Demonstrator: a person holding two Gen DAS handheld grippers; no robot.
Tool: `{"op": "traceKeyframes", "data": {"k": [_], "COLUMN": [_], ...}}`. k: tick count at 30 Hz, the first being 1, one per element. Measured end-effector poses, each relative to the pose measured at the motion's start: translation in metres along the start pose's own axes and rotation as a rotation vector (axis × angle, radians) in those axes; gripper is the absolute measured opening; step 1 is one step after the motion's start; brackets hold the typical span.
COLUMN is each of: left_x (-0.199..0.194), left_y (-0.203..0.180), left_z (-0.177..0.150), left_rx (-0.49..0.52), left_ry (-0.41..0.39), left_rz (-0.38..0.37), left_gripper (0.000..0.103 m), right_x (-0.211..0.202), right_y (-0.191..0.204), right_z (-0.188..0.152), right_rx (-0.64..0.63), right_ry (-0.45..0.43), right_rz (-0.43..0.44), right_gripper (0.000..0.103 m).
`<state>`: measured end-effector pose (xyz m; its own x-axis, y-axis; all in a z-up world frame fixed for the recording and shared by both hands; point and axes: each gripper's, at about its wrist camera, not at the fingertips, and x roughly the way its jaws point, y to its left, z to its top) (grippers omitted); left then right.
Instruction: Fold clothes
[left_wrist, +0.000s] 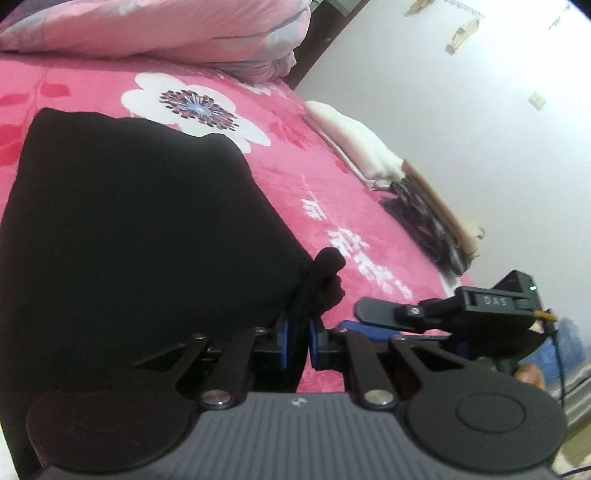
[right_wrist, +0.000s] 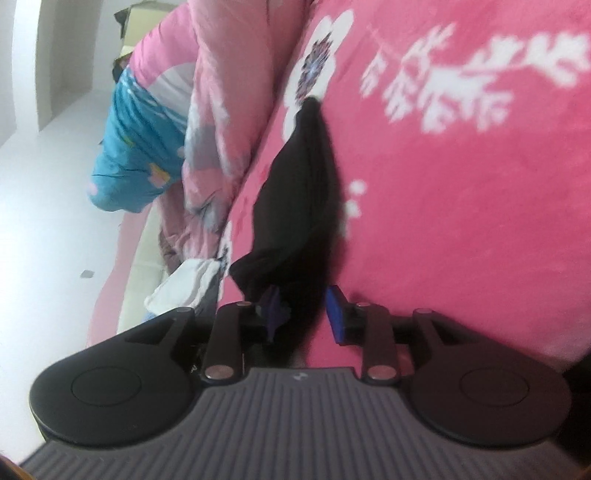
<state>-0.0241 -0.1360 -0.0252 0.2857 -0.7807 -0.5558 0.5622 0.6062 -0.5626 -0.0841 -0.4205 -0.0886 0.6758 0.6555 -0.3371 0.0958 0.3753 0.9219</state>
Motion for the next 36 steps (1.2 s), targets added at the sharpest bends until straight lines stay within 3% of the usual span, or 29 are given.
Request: {"op": "traceKeyframes", "data": {"k": [2, 4, 5, 7, 10, 14, 18, 20, 22, 24, 29, 34, 36], "left_x": [0.0, -0.001, -0.003, -0.007, -0.014, -0.01, -0.002, -0.003, -0.003, 0.0, 0.014, 0.023, 0.024], "left_y": [-0.001, -0.003, -0.005, -0.008, -0.013, -0.019, -0.022, -0.029, -0.039, -0.052, -0.078, -0.08, -0.074], "left_z": [0.0, 0.0, 0.0, 0.002, 0.005, 0.006, 0.004, 0.001, -0.003, -0.008, -0.021, -0.016, -0.012], "left_rx": [0.004, 0.017, 0.027, 0.045, 0.075, 0.114, 0.116, 0.155, 0.229, 0.316, 0.491, 0.463, 0.428], "left_ry": [0.004, 0.009, 0.01, -0.002, -0.023, -0.02, 0.009, 0.008, 0.009, 0.028, 0.023, 0.014, 0.013], "left_rz": [-0.023, -0.041, -0.045, -0.049, -0.06, -0.017, -0.031, -0.038, -0.016, 0.02, 0.125, 0.15, 0.153], "left_gripper": [0.016, 0.027, 0.029, 0.031, 0.032, 0.032, 0.033, 0.04, 0.055, 0.057, 0.052, 0.022, 0.016], "right_x": [0.007, 0.011, 0.013, 0.004, -0.015, -0.037, -0.042, -0.045, -0.048, -0.05, -0.06, -0.06, -0.058], "right_y": [0.001, -0.001, -0.003, -0.005, -0.009, -0.017, -0.02, -0.022, -0.023, -0.024, -0.026, -0.021, -0.019], "right_z": [-0.001, 0.0, 0.0, -0.002, -0.008, -0.018, -0.027, -0.028, -0.029, -0.03, -0.034, -0.037, -0.037], "right_rx": [0.006, 0.022, 0.037, 0.052, 0.057, 0.089, 0.099, 0.093, 0.089, 0.086, 0.07, 0.034, 0.025], "right_ry": [0.01, 0.011, 0.007, -0.014, -0.07, -0.108, -0.094, -0.106, -0.129, -0.15, -0.168, -0.173, -0.175], "right_rz": [0.021, 0.039, 0.053, 0.065, 0.061, 0.052, 0.023, 0.005, 0.0, -0.004, -0.007, -0.038, -0.044], "right_gripper": [0.028, 0.026, 0.022, 0.005, 0.001, 0.001, 0.004, 0.004, 0.004, 0.005, 0.005, 0.005, 0.005]}}
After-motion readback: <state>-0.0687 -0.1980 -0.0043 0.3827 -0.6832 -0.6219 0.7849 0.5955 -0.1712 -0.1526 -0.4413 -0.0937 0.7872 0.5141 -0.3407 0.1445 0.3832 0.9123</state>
